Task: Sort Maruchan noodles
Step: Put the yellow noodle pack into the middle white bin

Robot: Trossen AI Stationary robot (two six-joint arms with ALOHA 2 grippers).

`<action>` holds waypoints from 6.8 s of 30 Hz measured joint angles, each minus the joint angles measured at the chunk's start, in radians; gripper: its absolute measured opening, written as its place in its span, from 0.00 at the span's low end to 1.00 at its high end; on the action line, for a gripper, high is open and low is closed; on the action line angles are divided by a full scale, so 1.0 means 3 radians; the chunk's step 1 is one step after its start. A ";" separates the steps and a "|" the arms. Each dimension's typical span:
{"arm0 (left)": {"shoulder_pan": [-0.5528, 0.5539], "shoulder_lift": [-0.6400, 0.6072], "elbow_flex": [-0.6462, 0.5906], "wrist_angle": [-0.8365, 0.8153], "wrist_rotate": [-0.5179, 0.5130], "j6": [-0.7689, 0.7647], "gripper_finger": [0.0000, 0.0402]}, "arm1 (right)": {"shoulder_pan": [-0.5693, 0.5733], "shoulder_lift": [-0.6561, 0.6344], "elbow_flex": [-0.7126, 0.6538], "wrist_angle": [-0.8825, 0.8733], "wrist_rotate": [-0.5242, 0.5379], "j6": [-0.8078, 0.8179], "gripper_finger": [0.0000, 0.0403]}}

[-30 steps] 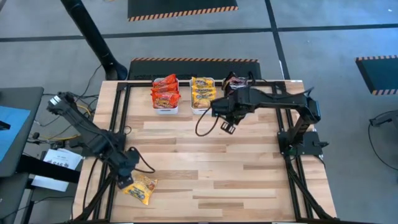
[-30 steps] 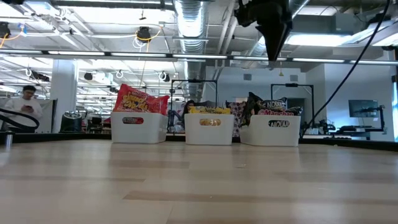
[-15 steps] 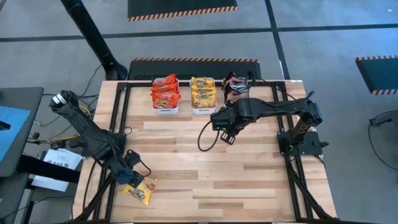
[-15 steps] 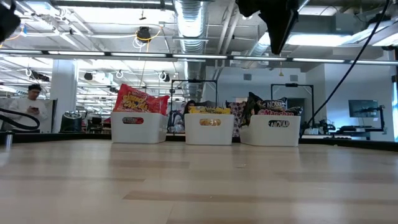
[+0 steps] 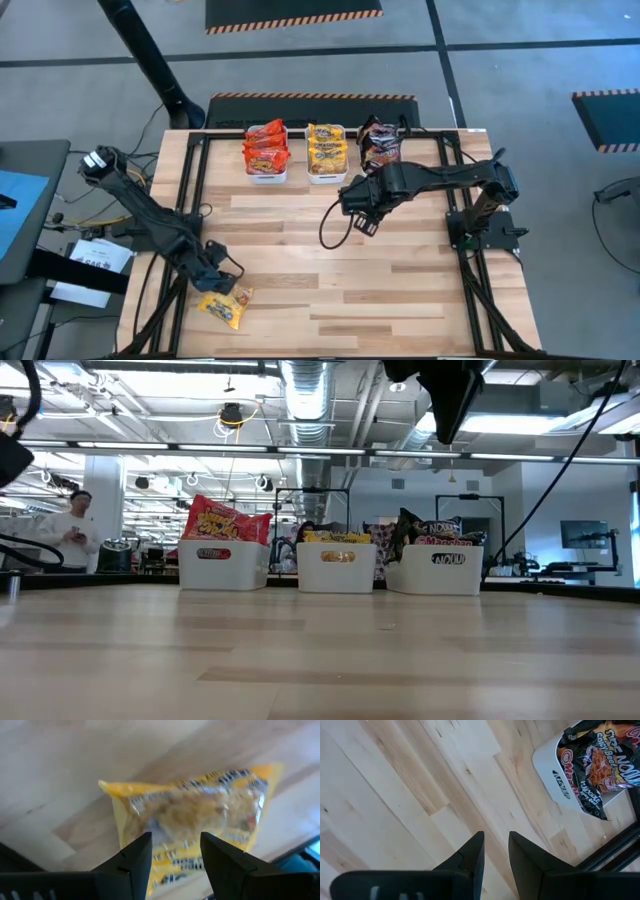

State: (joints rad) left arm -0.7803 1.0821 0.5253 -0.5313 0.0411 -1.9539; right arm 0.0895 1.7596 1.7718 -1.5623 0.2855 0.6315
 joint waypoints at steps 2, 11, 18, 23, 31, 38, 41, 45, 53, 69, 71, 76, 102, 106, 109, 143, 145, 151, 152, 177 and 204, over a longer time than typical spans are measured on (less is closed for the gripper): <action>0.0041 0.0001 -0.0069 0.0046 -0.0017 -0.0029 0.39 | 0.0007 0.0000 0.0000 0.0001 0.0000 0.0000 0.28; 0.0381 0.0000 -0.0128 0.0145 -0.0345 0.0246 0.38 | 0.0008 0.0000 0.0000 0.0038 0.0003 -0.0004 0.28; 0.0745 0.0000 -0.0129 0.0486 -0.0432 0.0700 0.38 | 0.0007 0.0000 0.0000 0.0054 0.0006 -0.0037 0.28; 0.0951 0.0000 -0.0129 0.0753 -0.0427 0.0984 0.38 | 0.0006 0.0000 0.0000 0.0053 0.0017 -0.0037 0.28; 0.1071 -0.0004 -0.0105 0.0850 0.0148 0.1145 0.39 | -0.0002 0.0000 0.0000 0.0054 0.0023 -0.0039 0.28; 0.0961 -0.0005 -0.0105 0.0637 0.0477 0.1004 0.38 | -0.0002 0.0000 0.0000 0.0137 0.0030 -0.0039 0.28; 0.0883 -0.0005 -0.0104 0.0475 0.0441 0.0920 0.35 | -0.0002 0.0000 0.0000 0.0169 0.0029 -0.0039 0.28; 0.0779 -0.0005 -0.0104 0.0299 0.0366 0.0734 0.31 | -0.0002 0.0000 -0.0001 0.0187 0.0029 -0.0039 0.28; 0.0652 -0.0003 -0.0171 0.0175 0.0347 0.0402 0.27 | -0.0002 0.0000 -0.0001 0.0188 0.0029 -0.0039 0.28; 0.1078 -0.0003 -0.0237 0.0444 0.0084 0.1041 0.26 | -0.0002 0.0000 -0.0003 0.0203 0.0029 -0.0038 0.28; 0.1138 0.0001 -0.0243 0.0504 0.0081 0.1156 0.26 | -0.0002 0.0000 -0.0003 0.0203 0.0029 -0.0038 0.28; 0.1274 0.0005 -0.0245 0.0706 0.0027 0.1488 0.26 | -0.0002 0.0000 -0.0003 0.0223 0.0028 -0.0037 0.28; 0.1512 0.1021 0.0637 0.1230 0.0459 0.2761 0.26 | -0.0066 -0.0001 -0.0003 0.0389 -0.0006 -0.0034 0.28; 0.1523 0.0944 0.1023 0.0482 0.0334 0.3042 0.26 | -0.0054 -0.0001 -0.0003 0.0415 -0.0187 -0.0026 0.28; 0.1523 0.0853 0.1332 -0.0239 0.0148 0.3183 0.26 | -0.0011 -0.0001 -0.0003 0.0463 -0.0270 -0.0025 0.28; 0.1391 -0.0733 0.1687 -0.1018 -0.0719 0.2914 0.26 | 0.0027 0.0000 -0.0003 0.2713 -0.1282 -0.0713 0.46; 0.1391 -0.0782 0.1687 -0.1014 -0.0768 0.2967 0.26 | -0.0019 0.0037 0.0000 0.2910 -0.1322 -0.0696 0.52; 0.1391 -0.0970 0.1687 -0.0946 -0.1001 0.3079 0.26 | -0.0115 0.0324 0.0013 0.3346 -0.1456 -0.0547 0.60; 0.1391 -0.1001 0.1687 -0.0954 -0.1036 0.3081 0.26 | -0.0116 0.0367 -0.0002 0.3327 -0.1509 -0.0516 0.60; 0.1159 -0.0803 0.1544 -0.1463 -0.1003 0.2276 0.26 | 0.0073 0.1302 0.0002 0.4260 -0.1949 0.0001 0.61; -0.0344 0.0605 0.0489 0.0121 -0.0736 0.0006 0.26 | 0.0174 0.1577 0.0000 0.4308 -0.1740 0.0606 0.61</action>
State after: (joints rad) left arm -0.8834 1.2635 0.6720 -0.4950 -0.1798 -1.9520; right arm 0.1417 2.2327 1.7719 -0.2701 -0.2363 0.8132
